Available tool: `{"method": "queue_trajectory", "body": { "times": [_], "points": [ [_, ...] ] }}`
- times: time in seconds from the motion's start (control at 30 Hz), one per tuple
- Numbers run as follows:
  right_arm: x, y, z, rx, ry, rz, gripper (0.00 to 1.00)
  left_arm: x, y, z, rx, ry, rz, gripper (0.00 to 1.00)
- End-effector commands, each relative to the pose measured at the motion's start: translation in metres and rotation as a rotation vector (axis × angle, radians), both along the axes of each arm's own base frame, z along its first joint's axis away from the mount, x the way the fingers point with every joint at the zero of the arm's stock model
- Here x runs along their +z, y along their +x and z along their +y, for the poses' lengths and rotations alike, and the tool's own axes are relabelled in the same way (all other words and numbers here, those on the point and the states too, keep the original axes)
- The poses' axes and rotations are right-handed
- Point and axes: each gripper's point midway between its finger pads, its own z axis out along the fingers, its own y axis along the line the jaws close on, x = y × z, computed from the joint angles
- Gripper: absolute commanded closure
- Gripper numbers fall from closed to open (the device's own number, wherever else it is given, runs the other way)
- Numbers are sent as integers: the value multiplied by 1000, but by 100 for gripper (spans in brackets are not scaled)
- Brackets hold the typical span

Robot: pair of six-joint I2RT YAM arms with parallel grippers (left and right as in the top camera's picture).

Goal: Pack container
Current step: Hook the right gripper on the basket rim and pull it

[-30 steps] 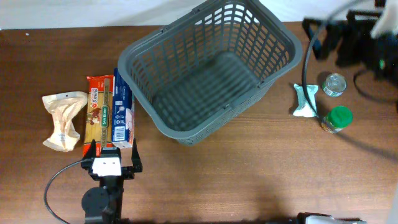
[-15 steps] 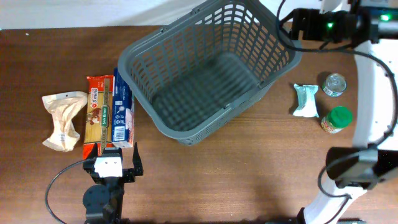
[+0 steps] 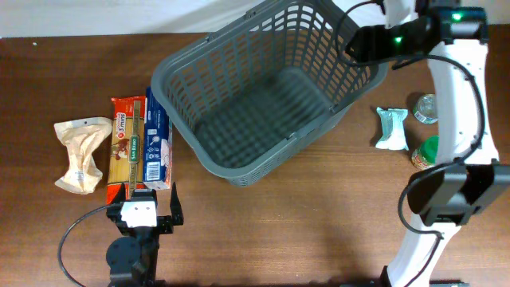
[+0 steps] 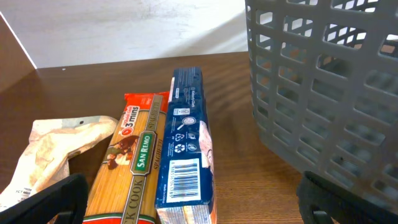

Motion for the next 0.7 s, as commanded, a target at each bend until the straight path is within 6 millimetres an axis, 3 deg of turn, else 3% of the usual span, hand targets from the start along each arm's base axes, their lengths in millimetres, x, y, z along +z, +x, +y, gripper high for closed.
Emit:
{"method": "queue_trajectory", "body": {
  "times": [0.0,0.1,0.2,0.47,0.67],
  "points": [
    [-14,7,3,15,-44,14,34,-2,-1,2,11,6,12,1],
    [-17,8,0,7,-60,18,52,-2,-2,2,11,6,12,1],
    [-18,6,-3,-1,-70,28,55,-2,-1,2,11,6,12,1],
    [-30,-13,-14,-30,-109,122,80,-2,-1,2,11,6,12,1],
    [-29,-34,-27,-153,-139,212,87,-2,-1,2,11,6,12,1]
  ]
}}
